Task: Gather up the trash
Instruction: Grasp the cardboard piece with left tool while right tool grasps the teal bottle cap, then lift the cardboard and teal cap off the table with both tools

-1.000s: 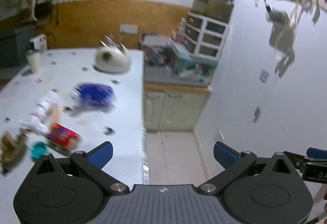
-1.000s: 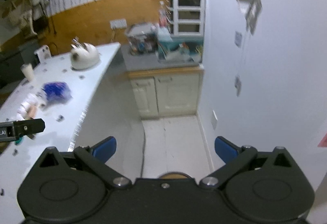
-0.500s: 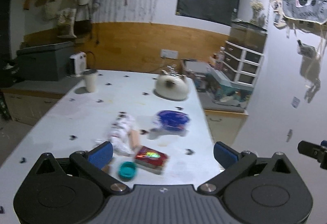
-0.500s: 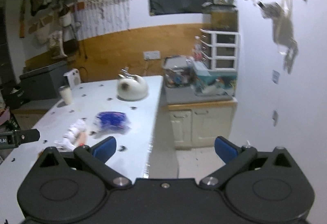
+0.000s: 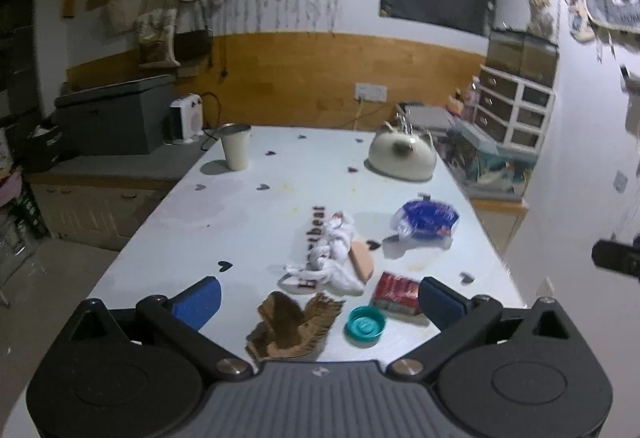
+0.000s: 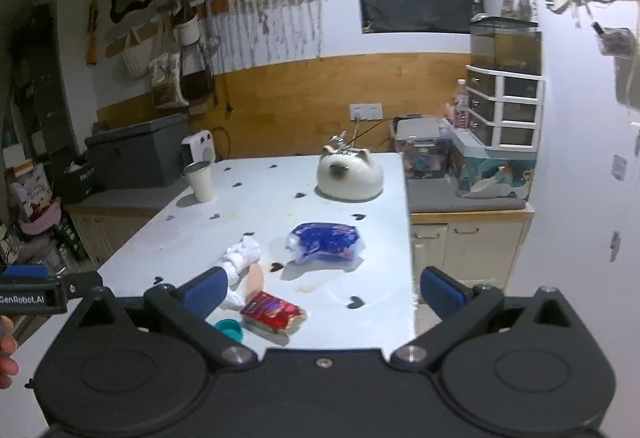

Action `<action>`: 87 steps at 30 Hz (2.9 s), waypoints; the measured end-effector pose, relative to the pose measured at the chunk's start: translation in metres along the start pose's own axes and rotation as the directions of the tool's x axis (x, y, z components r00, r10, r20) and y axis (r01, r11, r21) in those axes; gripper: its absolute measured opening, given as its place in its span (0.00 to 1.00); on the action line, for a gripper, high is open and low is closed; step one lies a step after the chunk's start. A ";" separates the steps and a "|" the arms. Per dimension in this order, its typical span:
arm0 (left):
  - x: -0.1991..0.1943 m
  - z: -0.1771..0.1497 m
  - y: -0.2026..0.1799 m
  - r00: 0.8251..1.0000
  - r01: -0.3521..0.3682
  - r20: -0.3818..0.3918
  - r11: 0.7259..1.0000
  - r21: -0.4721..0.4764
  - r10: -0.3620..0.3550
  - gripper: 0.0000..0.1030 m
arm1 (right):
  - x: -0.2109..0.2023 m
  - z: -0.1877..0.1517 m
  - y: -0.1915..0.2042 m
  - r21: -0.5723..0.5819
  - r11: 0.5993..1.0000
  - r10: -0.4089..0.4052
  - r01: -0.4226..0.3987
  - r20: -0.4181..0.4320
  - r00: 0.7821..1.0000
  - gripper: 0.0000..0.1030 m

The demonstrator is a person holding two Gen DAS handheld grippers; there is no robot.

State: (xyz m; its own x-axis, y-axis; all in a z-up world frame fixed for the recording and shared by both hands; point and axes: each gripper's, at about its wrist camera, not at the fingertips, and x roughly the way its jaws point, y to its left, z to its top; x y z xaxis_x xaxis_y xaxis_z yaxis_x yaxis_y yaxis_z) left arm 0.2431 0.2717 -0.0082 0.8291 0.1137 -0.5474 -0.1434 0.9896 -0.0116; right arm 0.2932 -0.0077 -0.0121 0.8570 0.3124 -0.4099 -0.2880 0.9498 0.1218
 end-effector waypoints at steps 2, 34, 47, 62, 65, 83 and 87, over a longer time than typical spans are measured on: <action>0.014 -0.003 0.010 1.000 0.021 -0.017 0.998 0.062 -0.020 1.00 | 0.008 -0.001 0.011 -0.025 1.000 0.018 -0.018 -0.012 1.000 1.00; 0.209 -0.056 0.042 0.951 0.263 -0.259 0.884 0.386 -0.169 0.81 | 0.166 -0.076 0.082 -0.193 0.965 0.102 -0.178 -0.352 0.930 1.00; 0.216 -0.041 0.061 0.944 0.252 -0.264 0.948 0.194 -0.197 0.60 | 0.235 -0.090 0.118 -0.261 0.927 0.144 -0.270 -0.416 0.898 0.74; 0.192 -0.045 0.076 0.949 0.122 -0.290 0.992 -0.020 -0.123 0.49 | 0.250 -0.088 0.119 -0.184 0.949 0.147 -0.256 -0.458 0.877 0.48; 0.179 -0.047 0.075 0.952 0.099 -0.286 0.994 -0.036 -0.105 0.48 | 0.238 -0.086 0.115 -0.165 0.956 0.144 -0.242 -0.455 0.879 0.48; 0.064 -0.034 0.048 0.983 0.013 -0.181 0.998 -0.069 -0.025 0.48 | 0.144 -0.050 0.090 -0.122 0.981 0.100 -0.149 -0.337 0.936 0.48; 0.046 -0.033 0.041 0.986 0.007 -0.166 0.997 -0.071 -0.019 0.48 | 0.120 -0.041 0.084 -0.122 0.984 0.088 -0.130 -0.301 0.950 0.48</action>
State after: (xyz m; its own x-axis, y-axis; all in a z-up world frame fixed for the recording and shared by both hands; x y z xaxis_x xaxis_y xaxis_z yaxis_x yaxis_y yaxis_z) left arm 0.2576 0.3150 -0.0613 0.7302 0.0787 -0.6786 -0.1754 0.9817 -0.0748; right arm 0.3547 0.1095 -0.0880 0.6598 0.3766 -0.6503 -0.4472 0.8922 0.0630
